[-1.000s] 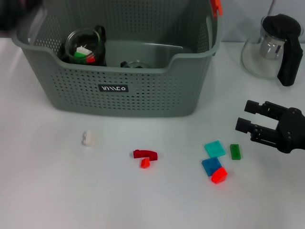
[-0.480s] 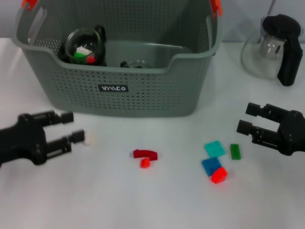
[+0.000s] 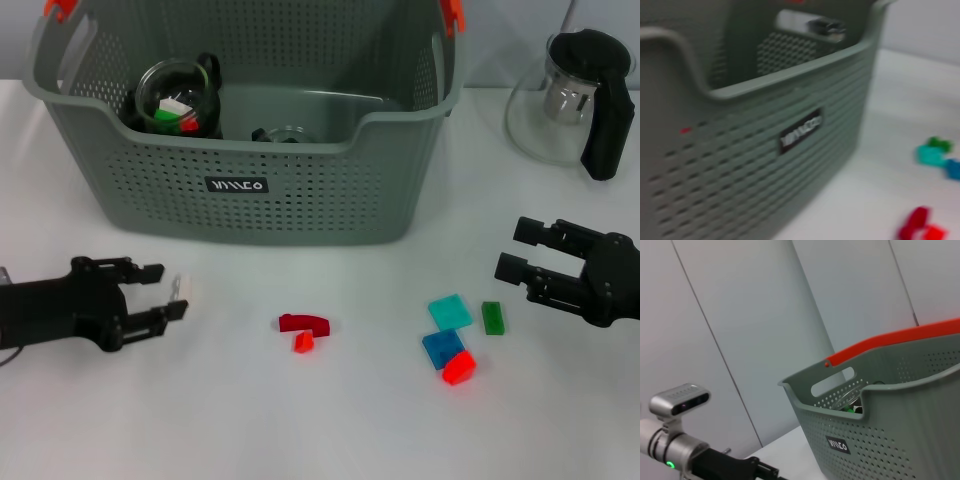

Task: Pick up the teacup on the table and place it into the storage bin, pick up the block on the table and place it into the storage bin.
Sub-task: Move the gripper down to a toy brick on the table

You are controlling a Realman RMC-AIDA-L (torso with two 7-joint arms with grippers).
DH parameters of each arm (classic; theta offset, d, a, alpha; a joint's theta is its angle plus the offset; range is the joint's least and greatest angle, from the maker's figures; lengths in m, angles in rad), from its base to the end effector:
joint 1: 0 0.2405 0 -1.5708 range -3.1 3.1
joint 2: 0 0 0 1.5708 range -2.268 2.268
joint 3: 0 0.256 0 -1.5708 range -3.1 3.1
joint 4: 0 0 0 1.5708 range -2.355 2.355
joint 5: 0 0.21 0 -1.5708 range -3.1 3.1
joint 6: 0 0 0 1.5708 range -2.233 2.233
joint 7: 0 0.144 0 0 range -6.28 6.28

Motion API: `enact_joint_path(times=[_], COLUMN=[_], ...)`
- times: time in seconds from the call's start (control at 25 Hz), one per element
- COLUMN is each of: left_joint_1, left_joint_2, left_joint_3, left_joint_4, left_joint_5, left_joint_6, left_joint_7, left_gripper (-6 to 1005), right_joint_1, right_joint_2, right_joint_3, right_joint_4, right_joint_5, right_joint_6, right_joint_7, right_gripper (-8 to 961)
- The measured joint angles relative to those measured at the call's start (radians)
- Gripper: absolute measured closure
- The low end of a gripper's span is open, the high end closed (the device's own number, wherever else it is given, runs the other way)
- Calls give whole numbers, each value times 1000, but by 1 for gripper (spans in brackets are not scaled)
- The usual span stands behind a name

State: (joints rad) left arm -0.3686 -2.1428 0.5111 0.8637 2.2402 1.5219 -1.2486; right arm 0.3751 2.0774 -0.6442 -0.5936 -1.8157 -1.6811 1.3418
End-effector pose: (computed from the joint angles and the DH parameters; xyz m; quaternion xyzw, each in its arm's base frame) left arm -0.3296 0.2889 0.0210 -0.9404 -0.2163 -0.1280 0.2289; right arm 0.2879 0.2842 0.0117 -0.8856 0.2661 0.3517 0.1457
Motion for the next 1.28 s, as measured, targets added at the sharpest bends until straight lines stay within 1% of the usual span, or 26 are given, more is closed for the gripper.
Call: enact_joint_path(times=[0.12,0.24,0.32,0.64,0.76,1.0,1.28], left_joint_1=[3,4,2,-21,-27,-32,-44], left_joint_2=[-11,-25,-28,-29,-30,-29,-29], left_joint_3=[-1,2,2,3,3,4,26], left_joint_4=[-2,-15,-32,-92,-103,-115,-142], left_joint_5=[-1,2,-1,-2,-1,2,2], left_joint_6=[-78,-136,-161,-268,-289,-294,-299], left_joint_7=[29,93,122,141,142,148,148], left_gripper=[431,431,432,432,431,431,430], right_joint_1=[-2,-2,-1,1,2,2,7], right_joint_2=[0,0,0,1,1,1,0], right_joint_3=[0,0,0,0,0,0,0], right_joint_4=[0,0,0,0,0,0,0], right_joint_5=[1,1,1,-1,-1,-1,0], right_joint_6=[-1,-1,-1,2,1,5,5], right_joint_7=[0,0,0,3,4,7,7], right_gripper=[193,193,193,193,193,193,193])
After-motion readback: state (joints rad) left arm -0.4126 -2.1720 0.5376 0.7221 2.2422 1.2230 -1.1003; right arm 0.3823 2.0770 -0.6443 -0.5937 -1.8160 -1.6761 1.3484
